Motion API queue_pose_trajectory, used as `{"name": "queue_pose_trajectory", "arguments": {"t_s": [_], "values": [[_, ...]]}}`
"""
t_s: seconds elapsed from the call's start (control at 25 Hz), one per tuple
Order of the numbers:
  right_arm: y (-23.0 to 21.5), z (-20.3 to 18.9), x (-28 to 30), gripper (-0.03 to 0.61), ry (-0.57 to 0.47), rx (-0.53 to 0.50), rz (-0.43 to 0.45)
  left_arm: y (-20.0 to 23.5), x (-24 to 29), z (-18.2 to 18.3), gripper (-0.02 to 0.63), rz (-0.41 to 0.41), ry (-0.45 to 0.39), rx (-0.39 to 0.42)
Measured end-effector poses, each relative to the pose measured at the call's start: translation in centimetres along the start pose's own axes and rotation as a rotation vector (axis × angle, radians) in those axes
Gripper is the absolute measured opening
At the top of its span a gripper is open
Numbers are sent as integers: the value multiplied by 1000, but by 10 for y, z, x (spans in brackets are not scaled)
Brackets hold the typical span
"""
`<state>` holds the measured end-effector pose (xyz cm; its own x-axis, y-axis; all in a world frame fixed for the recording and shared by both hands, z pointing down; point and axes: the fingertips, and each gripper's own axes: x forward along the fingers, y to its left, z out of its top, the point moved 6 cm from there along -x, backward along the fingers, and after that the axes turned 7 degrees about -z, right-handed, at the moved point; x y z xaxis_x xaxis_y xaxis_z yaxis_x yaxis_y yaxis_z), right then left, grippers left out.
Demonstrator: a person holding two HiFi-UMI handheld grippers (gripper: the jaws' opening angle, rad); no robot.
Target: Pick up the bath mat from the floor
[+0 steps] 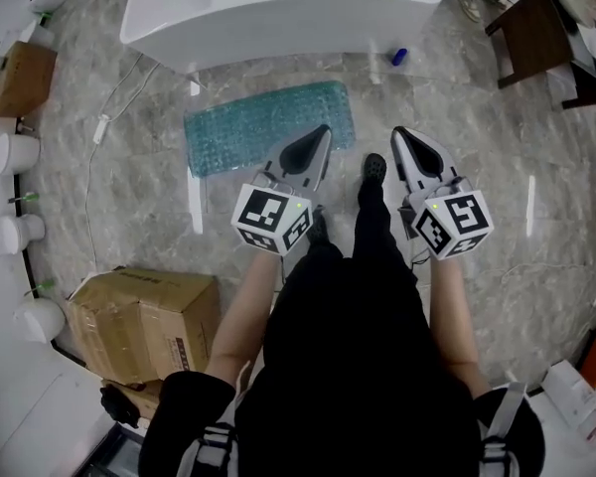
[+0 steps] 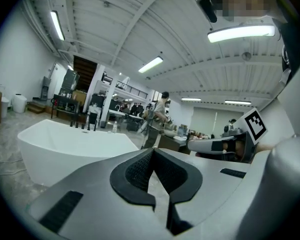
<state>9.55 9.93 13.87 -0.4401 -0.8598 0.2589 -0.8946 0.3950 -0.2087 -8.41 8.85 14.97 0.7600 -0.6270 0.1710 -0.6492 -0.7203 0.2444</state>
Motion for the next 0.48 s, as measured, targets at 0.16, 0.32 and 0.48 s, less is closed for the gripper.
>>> {"name": "queue_pose_trajectory", "arguments": {"t_s": [0.16,0.32,0.48], "values": [[-66,11,39,12,20,22,45,20,63,2,5,68,34,-30],[-126,19,80,12,56,44,103,48,122,3,5,147,76,-31],[-159,5,124,12,133,54,149,85,158,-3,5,213,92,-52]]}}
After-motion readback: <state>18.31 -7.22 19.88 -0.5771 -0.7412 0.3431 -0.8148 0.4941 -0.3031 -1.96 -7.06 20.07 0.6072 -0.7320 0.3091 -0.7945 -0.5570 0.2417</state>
